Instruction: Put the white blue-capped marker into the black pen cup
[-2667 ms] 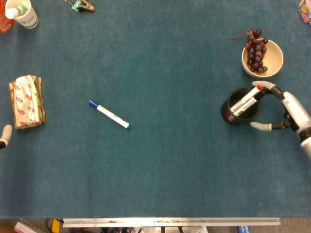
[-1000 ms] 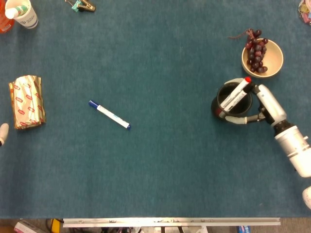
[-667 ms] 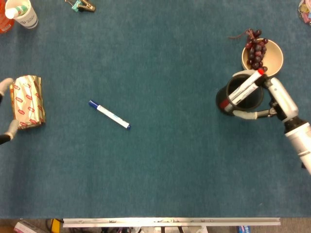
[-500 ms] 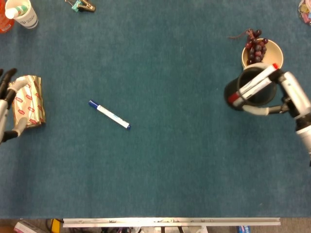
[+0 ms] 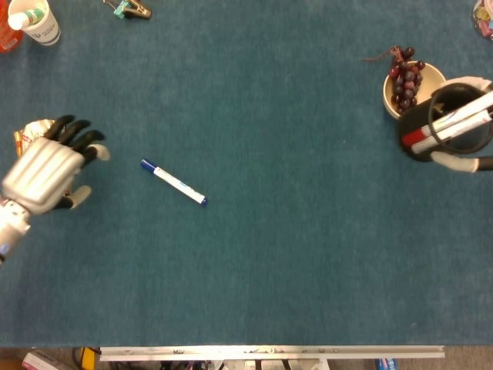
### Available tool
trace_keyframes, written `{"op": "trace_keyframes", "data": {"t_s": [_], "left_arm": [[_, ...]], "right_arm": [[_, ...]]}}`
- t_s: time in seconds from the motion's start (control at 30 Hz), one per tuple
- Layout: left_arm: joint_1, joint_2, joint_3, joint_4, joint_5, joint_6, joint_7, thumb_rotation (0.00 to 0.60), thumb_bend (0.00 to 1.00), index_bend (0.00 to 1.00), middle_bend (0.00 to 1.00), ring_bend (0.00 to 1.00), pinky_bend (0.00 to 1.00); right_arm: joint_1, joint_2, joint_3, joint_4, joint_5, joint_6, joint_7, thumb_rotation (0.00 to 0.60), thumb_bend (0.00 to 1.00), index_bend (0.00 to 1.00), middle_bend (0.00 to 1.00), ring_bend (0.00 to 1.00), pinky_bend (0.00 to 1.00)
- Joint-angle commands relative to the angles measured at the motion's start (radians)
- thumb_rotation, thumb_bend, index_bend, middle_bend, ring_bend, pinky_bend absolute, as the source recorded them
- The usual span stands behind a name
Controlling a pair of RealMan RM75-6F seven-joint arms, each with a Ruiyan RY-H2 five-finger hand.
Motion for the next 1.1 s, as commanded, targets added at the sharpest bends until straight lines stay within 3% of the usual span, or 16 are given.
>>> {"op": "trace_keyframes", "data": {"t_s": [0.03, 0.33, 0.7, 1.1], "left_arm": [[-0.071, -0.08, 0.015, 0.095, 0.052, -0.037, -0.051, 0.6, 0.28, 0.33, 0.21, 0.12, 0.11], [-0.176, -0.214, 0.031, 0.246, 0.091, -0.079, -0.106, 0.6, 0.28, 0.35, 0.16, 0.1, 0.11], [-0.246, -0.312, 0.075, 0.39, 0.11, -0.096, -0.132, 0.6, 0.28, 0.41, 0.16, 0.1, 0.11], [-0.271, -0.348, 0.093, 0.378, 0.08, -0.091, -0.122, 0.6, 0.28, 0.41, 0.15, 0.1, 0.11]], "right_arm": [[-0.011, 0.014, -0.002, -0.009, 0.003, 0.008, -0.001, 0.6, 0.35, 0.41, 0.43, 0.36, 0.36], [-0.03, 0.023, -0.011, 0.0, 0.011, 0.004, 0.005, 0.6, 0.35, 0.42, 0.43, 0.36, 0.36], [-0.037, 0.012, -0.013, 0.025, 0.012, -0.007, 0.028, 0.6, 0.35, 0.43, 0.43, 0.36, 0.36], [-0.048, 0.01, -0.015, 0.054, 0.012, -0.007, 0.063, 0.6, 0.35, 0.43, 0.43, 0.36, 0.36]]}}
